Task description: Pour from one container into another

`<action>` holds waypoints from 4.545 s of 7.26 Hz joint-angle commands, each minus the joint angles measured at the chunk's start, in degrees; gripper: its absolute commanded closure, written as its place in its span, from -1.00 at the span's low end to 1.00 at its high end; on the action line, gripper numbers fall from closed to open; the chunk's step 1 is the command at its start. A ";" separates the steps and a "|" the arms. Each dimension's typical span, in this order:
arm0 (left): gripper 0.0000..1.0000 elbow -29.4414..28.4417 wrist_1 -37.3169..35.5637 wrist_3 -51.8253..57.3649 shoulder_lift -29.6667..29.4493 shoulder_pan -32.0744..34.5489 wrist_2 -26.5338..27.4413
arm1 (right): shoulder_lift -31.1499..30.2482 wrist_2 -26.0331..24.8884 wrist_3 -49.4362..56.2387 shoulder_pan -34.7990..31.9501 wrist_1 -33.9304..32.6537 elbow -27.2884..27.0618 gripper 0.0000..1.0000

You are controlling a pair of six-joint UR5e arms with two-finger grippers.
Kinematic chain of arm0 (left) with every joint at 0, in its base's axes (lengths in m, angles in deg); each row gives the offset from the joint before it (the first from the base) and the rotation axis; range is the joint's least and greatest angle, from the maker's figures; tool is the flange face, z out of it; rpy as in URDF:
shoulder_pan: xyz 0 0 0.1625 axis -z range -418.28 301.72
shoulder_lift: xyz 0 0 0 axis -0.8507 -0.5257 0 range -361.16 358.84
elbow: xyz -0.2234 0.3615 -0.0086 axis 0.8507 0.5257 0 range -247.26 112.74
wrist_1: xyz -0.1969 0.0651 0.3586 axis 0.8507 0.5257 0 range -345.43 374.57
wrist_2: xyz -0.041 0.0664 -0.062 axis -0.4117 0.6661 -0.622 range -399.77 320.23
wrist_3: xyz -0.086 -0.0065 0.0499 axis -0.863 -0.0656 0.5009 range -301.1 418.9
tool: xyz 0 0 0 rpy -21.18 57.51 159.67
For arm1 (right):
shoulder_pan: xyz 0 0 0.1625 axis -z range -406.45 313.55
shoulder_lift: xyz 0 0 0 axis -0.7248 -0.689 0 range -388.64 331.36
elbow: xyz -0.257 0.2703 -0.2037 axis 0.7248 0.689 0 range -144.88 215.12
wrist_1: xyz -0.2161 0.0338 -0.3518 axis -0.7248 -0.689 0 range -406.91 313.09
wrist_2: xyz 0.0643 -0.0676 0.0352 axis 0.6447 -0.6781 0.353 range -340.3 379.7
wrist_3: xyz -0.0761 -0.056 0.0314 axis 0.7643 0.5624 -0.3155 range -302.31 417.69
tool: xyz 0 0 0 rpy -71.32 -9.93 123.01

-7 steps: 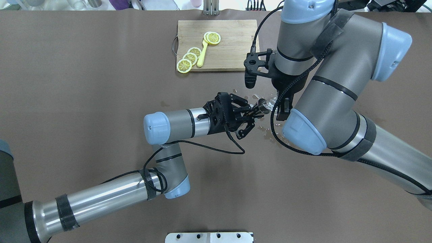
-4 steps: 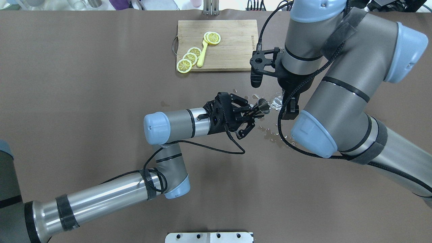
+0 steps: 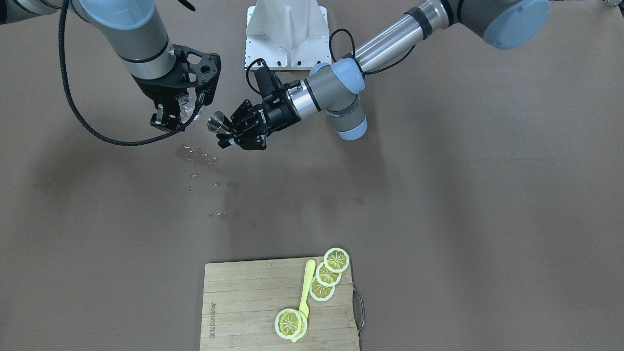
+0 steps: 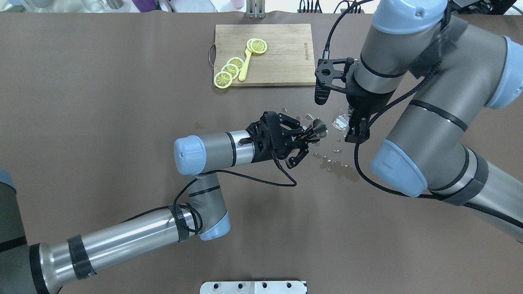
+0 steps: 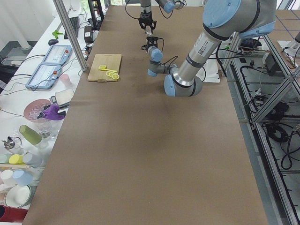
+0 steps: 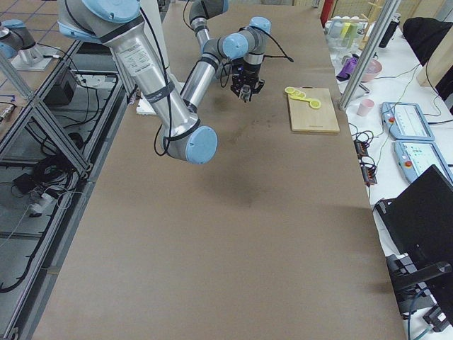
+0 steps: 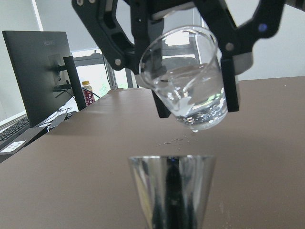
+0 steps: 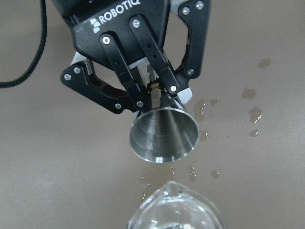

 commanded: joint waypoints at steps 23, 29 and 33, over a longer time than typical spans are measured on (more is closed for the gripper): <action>1.00 33.83 -0.97 -13.63 41.25 2.11 30.82 | -49.66 -0.29 -34.21 -19.47 111.08 28.14 1.00; 1.00 38.49 -6.15 -19.69 51.44 -2.01 44.97 | -48.07 0.15 -40.18 -20.17 123.28 42.34 1.00; 1.00 42.88 -19.56 -27.42 53.92 -3.25 52.02 | -42.98 0.24 -40.19 -20.17 127.51 50.70 1.00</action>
